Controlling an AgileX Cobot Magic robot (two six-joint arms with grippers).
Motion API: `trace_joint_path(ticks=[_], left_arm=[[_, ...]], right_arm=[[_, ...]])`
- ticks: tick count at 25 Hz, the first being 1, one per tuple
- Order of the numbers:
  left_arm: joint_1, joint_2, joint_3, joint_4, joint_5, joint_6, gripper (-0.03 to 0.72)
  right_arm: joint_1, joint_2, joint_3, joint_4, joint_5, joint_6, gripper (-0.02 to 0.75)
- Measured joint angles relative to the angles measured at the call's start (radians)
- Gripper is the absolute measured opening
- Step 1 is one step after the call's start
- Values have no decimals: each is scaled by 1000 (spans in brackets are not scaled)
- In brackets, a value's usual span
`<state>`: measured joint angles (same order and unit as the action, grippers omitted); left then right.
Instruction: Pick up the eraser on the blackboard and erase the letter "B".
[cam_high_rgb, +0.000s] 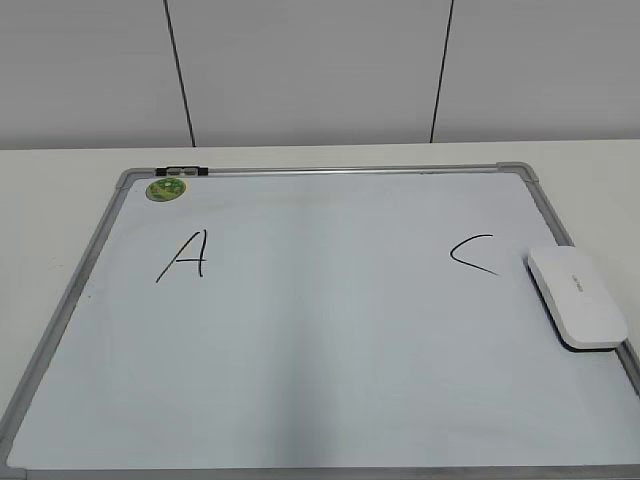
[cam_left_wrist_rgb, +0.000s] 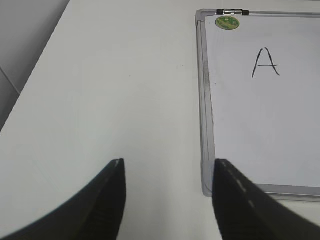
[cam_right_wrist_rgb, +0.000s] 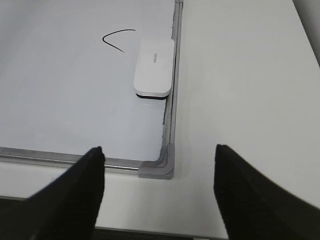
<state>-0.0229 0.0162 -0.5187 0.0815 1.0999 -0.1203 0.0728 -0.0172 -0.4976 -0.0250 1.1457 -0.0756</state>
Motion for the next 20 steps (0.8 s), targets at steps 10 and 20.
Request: trace_joint_path(ticks=[10, 20], left_arm=[[0, 0, 0, 0, 0, 0, 419], [0, 0, 0, 0, 0, 0, 419]], right_arm=[[0, 0, 0, 0, 0, 0, 510], [0, 0, 0, 0, 0, 0, 510]])
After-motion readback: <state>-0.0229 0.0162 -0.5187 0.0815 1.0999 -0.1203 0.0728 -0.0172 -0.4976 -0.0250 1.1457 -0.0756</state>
